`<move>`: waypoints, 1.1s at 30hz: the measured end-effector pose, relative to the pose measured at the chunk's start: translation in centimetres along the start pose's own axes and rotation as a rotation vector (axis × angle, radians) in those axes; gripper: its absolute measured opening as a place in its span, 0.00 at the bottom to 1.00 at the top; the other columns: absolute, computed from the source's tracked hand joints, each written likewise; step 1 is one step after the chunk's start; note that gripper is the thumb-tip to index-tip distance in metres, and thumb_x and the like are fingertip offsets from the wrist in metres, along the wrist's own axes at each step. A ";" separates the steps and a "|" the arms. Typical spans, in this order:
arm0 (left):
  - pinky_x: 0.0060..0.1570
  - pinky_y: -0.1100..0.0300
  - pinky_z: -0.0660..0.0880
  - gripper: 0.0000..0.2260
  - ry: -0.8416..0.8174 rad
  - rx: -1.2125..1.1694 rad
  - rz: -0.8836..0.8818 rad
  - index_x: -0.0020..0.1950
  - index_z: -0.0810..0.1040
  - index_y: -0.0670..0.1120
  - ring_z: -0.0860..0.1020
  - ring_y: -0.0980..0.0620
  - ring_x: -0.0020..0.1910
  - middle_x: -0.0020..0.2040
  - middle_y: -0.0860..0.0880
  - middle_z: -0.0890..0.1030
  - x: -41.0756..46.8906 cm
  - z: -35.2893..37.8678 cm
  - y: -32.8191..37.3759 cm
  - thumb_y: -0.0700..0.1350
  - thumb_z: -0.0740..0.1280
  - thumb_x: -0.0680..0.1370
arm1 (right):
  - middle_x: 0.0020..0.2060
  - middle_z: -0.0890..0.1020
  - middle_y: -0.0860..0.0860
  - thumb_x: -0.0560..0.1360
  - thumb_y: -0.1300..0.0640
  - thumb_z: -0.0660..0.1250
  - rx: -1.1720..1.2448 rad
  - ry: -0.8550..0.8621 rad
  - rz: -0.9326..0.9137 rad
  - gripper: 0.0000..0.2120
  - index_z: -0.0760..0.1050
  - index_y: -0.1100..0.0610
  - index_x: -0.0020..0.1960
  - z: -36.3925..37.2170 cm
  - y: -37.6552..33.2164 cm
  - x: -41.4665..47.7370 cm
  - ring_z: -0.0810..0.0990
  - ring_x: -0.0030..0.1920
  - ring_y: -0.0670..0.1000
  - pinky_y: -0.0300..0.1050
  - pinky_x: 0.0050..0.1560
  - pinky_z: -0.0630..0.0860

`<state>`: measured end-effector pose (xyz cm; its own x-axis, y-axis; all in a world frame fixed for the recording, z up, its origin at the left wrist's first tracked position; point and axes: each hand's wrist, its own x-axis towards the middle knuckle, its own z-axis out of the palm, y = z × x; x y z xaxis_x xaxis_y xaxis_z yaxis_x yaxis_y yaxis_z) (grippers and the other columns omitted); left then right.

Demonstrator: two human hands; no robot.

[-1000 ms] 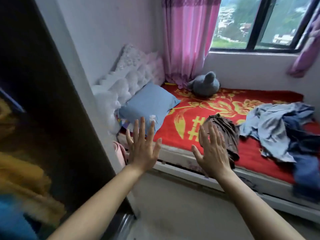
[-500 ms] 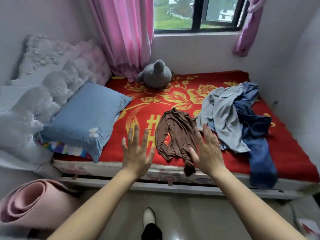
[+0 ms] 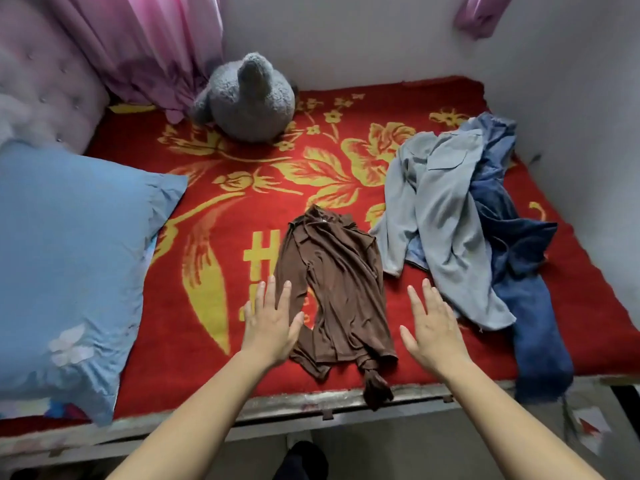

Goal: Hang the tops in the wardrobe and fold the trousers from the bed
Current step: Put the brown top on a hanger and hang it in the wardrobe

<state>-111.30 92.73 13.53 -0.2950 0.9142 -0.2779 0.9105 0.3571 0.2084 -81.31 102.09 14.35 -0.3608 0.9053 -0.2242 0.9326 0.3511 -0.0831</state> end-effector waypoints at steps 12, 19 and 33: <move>0.74 0.47 0.52 0.29 0.027 -0.250 -0.093 0.80 0.53 0.48 0.48 0.47 0.79 0.80 0.46 0.51 25.3 7.6 0.3 0.57 0.56 0.82 | 0.76 0.61 0.60 0.82 0.54 0.59 0.323 0.030 -0.063 0.24 0.64 0.58 0.76 8.9 -2.0 28.6 0.62 0.76 0.58 0.52 0.74 0.61; 0.75 0.53 0.51 0.23 0.330 -0.376 -0.049 0.76 0.61 0.39 0.55 0.44 0.77 0.78 0.40 0.58 40.6 14.8 0.4 0.45 0.59 0.82 | 0.73 0.65 0.60 0.83 0.49 0.56 0.382 0.145 0.011 0.25 0.61 0.59 0.77 17.8 -1.9 43.4 0.63 0.73 0.60 0.54 0.73 0.61; 0.62 0.54 0.68 0.10 0.402 -0.626 -0.258 0.58 0.75 0.46 0.74 0.47 0.58 0.58 0.47 0.77 51.0 21.2 0.4 0.48 0.65 0.79 | 0.59 0.74 0.55 0.78 0.41 0.63 0.638 0.255 0.229 0.19 0.74 0.52 0.62 26.2 -1.9 51.3 0.71 0.62 0.59 0.52 0.65 0.64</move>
<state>-119.82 135.48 -20.48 -0.6661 0.7440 -0.0537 0.5017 0.5001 0.7059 -101.48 141.61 -22.45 -0.0727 0.9944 -0.0768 0.7771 0.0082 -0.6293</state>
